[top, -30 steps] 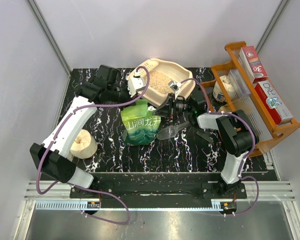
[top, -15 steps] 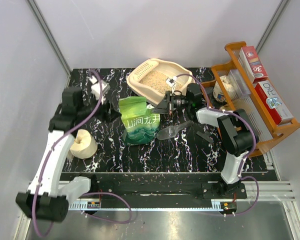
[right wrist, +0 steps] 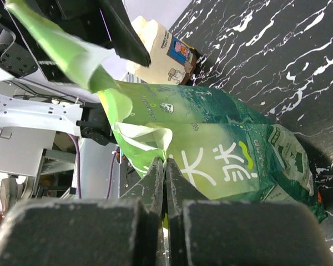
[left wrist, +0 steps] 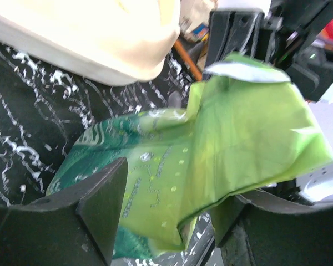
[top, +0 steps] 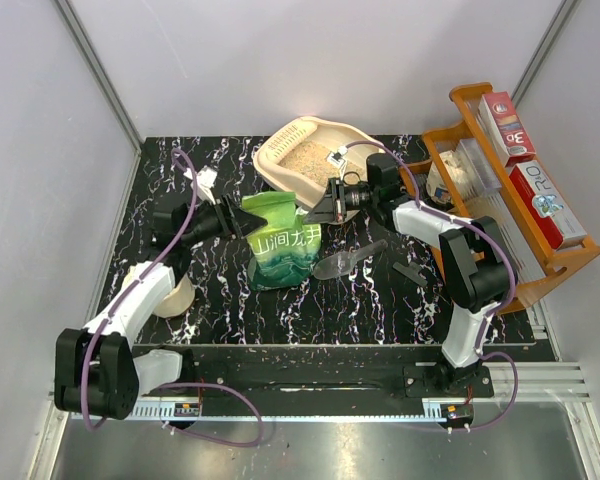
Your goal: Fill the litter box with clean litter
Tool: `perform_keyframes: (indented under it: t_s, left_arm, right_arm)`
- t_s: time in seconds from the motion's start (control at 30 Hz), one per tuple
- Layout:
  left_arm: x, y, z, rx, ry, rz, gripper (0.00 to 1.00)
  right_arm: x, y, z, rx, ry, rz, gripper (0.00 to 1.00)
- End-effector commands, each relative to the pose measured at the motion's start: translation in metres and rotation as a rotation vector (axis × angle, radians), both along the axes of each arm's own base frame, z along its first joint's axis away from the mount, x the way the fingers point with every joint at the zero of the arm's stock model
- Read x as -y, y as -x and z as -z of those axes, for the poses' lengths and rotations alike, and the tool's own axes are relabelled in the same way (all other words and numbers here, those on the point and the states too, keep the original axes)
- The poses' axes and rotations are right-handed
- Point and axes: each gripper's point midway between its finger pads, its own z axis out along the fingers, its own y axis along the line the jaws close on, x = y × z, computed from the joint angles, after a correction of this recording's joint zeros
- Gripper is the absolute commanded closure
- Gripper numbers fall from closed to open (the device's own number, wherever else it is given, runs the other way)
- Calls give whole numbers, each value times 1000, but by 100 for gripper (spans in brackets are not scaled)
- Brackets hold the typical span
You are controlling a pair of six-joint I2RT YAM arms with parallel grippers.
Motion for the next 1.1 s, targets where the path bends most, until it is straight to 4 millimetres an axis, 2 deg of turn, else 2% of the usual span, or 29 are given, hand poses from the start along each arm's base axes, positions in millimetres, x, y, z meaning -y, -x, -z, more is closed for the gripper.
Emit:
perform_keyframes:
  t_s: [0.0,0.07,0.17,0.2,0.23,0.3,0.33,0.4,0.43,0.53,0.67,0.8,1.07]
  left_arm:
    - [10,-10,-45,94,149,19,39]
    - [15,-3,-48,82,163,67,39]
    - [16,1,-40,58,136,94,39]
    - [15,3,-31,17,120,94,44]
    - [14,3,-25,22,91,99,48]
    - [12,5,-16,-13,57,105,53]
    - [11,5,-14,13,27,126,56]
    - [11,7,-13,1,-5,150,61]
    - [10,7,-11,21,-30,165,67]
    - [8,6,-13,20,-47,189,77]
    - [5,-2,-14,15,-70,193,83]
    - [4,-9,-18,26,-75,205,84]
    - [3,-16,-20,27,-63,204,85]
  right_arm:
    - [9,4,-20,51,-10,-9,100]
    - [12,3,-19,57,-9,7,99]
    - [10,2,-21,35,-41,21,92]
    - [9,-1,-26,75,-70,27,81]
    - [8,-1,-20,60,-74,28,79]
    - [7,-2,-21,82,-99,20,72]
    - [6,-1,-15,80,-100,18,63]
    - [4,0,-12,112,-115,-1,57]
    - [4,1,-9,117,-118,-6,53]
    - [0,5,-5,150,-138,-31,50]
    - [-7,11,-3,146,-173,-63,47]
    - [-15,12,-2,139,-199,-54,47]
    - [-22,9,-16,91,-231,-28,46]
